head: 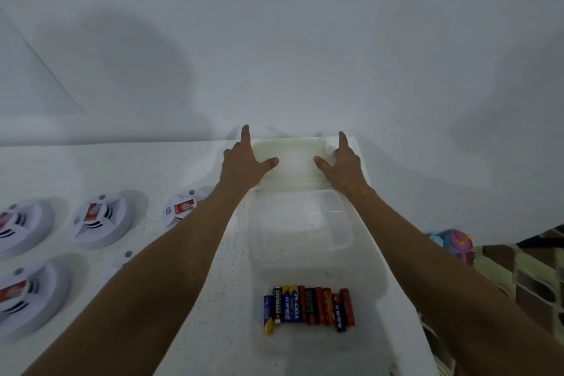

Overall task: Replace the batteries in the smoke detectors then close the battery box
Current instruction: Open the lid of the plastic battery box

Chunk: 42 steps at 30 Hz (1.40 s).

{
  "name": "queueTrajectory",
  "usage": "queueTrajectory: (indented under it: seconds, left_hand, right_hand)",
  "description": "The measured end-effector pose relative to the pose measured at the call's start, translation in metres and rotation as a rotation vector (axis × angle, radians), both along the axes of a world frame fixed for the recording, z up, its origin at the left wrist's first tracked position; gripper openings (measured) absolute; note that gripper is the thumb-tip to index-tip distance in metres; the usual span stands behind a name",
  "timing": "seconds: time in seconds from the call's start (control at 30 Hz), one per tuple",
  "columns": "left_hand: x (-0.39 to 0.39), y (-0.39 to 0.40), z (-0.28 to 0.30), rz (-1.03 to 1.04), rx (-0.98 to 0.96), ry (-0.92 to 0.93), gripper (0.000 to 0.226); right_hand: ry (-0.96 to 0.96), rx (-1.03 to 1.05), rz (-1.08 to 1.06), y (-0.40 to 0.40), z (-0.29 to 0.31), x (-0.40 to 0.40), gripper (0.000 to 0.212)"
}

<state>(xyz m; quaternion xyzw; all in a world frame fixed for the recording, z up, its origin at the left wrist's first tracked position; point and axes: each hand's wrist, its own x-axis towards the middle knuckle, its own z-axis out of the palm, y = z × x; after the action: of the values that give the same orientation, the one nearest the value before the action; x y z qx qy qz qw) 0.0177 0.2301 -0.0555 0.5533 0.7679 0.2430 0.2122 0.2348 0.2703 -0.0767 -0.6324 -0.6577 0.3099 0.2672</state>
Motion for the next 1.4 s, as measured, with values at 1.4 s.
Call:
queueTrajectory:
  seconds: [1.4]
  left_hand:
    - [0.042, -0.268, -0.014, -0.039, 0.133, -0.548, 0.117]
  right_hand:
    - [0.402, -0.065, 0.205, -0.255, 0.015, 0.055, 0.129]
